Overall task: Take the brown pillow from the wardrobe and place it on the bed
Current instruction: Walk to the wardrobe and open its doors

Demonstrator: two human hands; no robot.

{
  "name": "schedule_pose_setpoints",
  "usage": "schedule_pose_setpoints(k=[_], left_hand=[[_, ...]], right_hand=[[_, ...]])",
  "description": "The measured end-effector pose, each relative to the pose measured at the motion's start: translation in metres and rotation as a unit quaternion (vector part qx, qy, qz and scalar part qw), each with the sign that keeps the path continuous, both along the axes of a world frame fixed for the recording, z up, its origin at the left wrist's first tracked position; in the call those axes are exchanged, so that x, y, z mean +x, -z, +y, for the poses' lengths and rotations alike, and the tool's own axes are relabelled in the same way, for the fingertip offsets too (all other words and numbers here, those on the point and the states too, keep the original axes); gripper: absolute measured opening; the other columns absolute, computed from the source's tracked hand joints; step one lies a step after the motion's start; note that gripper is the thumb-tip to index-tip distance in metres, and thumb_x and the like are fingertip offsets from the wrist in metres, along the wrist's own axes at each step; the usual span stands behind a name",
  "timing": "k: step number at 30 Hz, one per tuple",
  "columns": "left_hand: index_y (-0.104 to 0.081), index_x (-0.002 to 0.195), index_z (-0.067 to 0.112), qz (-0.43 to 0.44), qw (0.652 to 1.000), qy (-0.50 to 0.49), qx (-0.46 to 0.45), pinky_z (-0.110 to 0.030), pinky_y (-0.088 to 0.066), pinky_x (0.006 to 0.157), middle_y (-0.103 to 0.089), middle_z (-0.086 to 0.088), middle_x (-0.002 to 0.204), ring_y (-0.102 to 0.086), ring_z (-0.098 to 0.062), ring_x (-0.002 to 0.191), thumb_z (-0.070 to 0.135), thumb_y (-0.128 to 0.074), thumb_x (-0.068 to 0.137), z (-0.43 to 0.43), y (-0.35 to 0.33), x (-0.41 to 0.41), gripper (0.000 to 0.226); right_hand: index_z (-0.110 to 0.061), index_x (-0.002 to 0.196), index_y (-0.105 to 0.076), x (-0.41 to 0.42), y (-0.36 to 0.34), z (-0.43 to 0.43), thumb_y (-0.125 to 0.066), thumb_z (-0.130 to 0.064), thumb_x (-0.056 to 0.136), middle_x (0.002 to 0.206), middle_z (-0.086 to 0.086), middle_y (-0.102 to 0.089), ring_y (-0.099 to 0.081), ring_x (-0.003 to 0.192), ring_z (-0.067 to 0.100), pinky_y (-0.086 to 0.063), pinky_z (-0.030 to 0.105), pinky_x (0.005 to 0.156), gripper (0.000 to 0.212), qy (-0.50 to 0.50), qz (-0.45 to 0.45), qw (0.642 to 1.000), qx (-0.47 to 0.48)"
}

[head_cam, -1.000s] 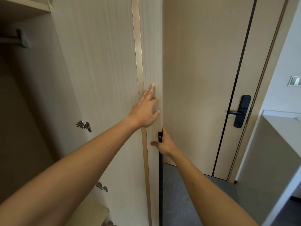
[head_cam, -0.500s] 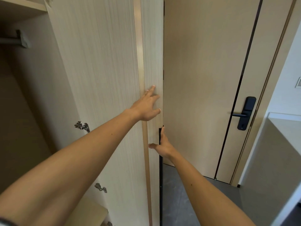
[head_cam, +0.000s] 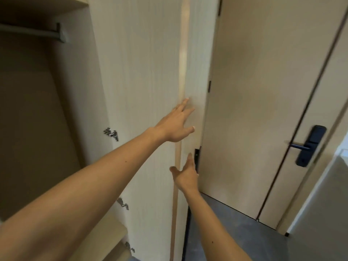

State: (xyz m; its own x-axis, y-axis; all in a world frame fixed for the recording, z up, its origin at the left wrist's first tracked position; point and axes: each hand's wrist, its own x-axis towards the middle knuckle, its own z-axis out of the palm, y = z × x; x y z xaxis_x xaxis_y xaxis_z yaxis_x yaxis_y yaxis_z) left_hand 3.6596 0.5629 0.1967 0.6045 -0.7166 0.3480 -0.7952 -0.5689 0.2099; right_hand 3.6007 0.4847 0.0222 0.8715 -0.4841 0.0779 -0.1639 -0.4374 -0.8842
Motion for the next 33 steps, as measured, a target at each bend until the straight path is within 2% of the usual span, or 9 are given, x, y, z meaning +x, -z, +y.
schedule_pose_setpoints(k=[4,8,12,15,19,23,27,30,33], left_hand=[[-0.021,0.164,0.019,-0.012,0.999,-0.040,-0.012,-0.044,-0.018,0.127,-0.001,-0.007,0.174,-0.004,-0.024,0.160,0.040,-0.056,0.101,0.067,0.012,-0.015,0.075],[-0.024,0.163,0.015,-0.032,0.990,-0.136,0.016,-0.044,-0.019,0.126,-0.013,-0.010,0.173,-0.009,-0.027,0.159,0.040,-0.056,0.101,0.163,0.016,-0.019,0.074],[-0.025,0.162,0.014,-0.074,0.960,-0.256,0.090,-0.046,-0.019,0.126,-0.025,-0.010,0.169,-0.015,-0.028,0.158,0.043,-0.054,0.100,0.268,0.016,-0.018,0.074],[-0.024,0.162,0.016,-0.094,0.910,-0.351,0.201,-0.052,-0.009,0.127,-0.027,-0.009,0.169,-0.014,-0.028,0.159,0.047,-0.049,0.100,0.339,0.015,-0.016,0.074],[-0.031,0.160,0.021,-0.110,0.817,-0.443,0.351,-0.060,0.007,0.124,-0.027,-0.008,0.169,-0.010,-0.031,0.159,0.057,-0.040,0.100,0.410,0.012,-0.008,0.070],[-0.037,0.157,0.022,-0.116,0.721,-0.501,0.466,-0.066,0.012,0.121,-0.029,-0.009,0.169,-0.009,-0.035,0.159,0.062,-0.041,0.099,0.439,0.014,-0.002,0.071],[-0.032,0.160,0.022,-0.127,0.639,-0.525,0.548,-0.067,0.014,0.120,-0.025,-0.007,0.170,-0.006,-0.033,0.160,0.067,-0.043,0.096,0.444,0.015,-0.001,0.079],[-0.040,0.157,0.023,-0.126,0.600,-0.527,0.588,-0.066,0.011,0.121,-0.033,-0.006,0.167,-0.016,-0.033,0.158,0.066,-0.044,0.096,0.436,0.012,-0.001,0.075],[-0.047,0.153,0.024,-0.105,0.587,-0.538,0.596,-0.063,0.009,0.123,-0.040,-0.005,0.163,-0.023,-0.032,0.156,0.063,-0.050,0.095,0.417,0.007,0.006,0.069]], right_hand=[[-0.014,0.167,-0.001,0.013,0.013,0.061,-0.063,-0.035,0.101,0.176,0.008,-0.012,-0.018,0.161,0.025,-0.021,0.047,0.128,0.093,-0.083,0.017,0.996,-0.010],[-0.012,0.167,-0.011,0.030,0.015,0.141,-0.068,-0.032,0.099,0.174,0.009,-0.022,-0.029,0.157,0.027,-0.029,0.035,0.122,0.091,-0.176,0.023,0.984,-0.005],[-0.019,0.166,-0.019,0.037,0.007,0.226,-0.070,-0.033,0.097,0.172,0.005,-0.027,-0.031,0.156,0.028,-0.028,0.040,0.124,0.087,-0.265,0.029,0.963,0.027],[-0.021,0.166,-0.021,0.038,0.002,0.280,-0.070,-0.032,0.098,0.173,0.003,-0.026,-0.030,0.157,0.026,-0.026,0.040,0.126,0.085,-0.332,0.024,0.942,0.043],[-0.025,0.165,-0.024,0.042,-0.003,0.327,-0.069,-0.035,0.099,0.172,0.000,-0.027,-0.032,0.156,0.024,-0.030,0.040,0.124,0.081,-0.378,0.023,0.925,0.033],[-0.026,0.164,-0.027,0.045,-0.006,0.340,-0.068,-0.037,0.099,0.172,-0.002,-0.028,-0.032,0.156,0.023,-0.031,0.041,0.123,0.077,-0.388,0.019,0.921,0.016],[-0.026,0.163,-0.028,0.051,-0.016,0.344,-0.066,-0.036,0.100,0.171,0.000,-0.029,-0.029,0.157,0.025,-0.030,0.046,0.125,0.074,-0.416,0.013,0.909,0.006],[-0.026,0.163,-0.029,0.054,-0.022,0.345,-0.065,-0.035,0.101,0.171,0.000,-0.030,-0.029,0.157,0.024,-0.030,0.045,0.124,0.072,-0.449,0.000,0.894,-0.001],[-0.026,0.163,-0.029,0.054,-0.020,0.334,-0.065,-0.036,0.100,0.171,-0.001,-0.030,-0.029,0.157,0.022,-0.031,0.045,0.125,0.073,-0.480,-0.004,0.877,-0.007]])
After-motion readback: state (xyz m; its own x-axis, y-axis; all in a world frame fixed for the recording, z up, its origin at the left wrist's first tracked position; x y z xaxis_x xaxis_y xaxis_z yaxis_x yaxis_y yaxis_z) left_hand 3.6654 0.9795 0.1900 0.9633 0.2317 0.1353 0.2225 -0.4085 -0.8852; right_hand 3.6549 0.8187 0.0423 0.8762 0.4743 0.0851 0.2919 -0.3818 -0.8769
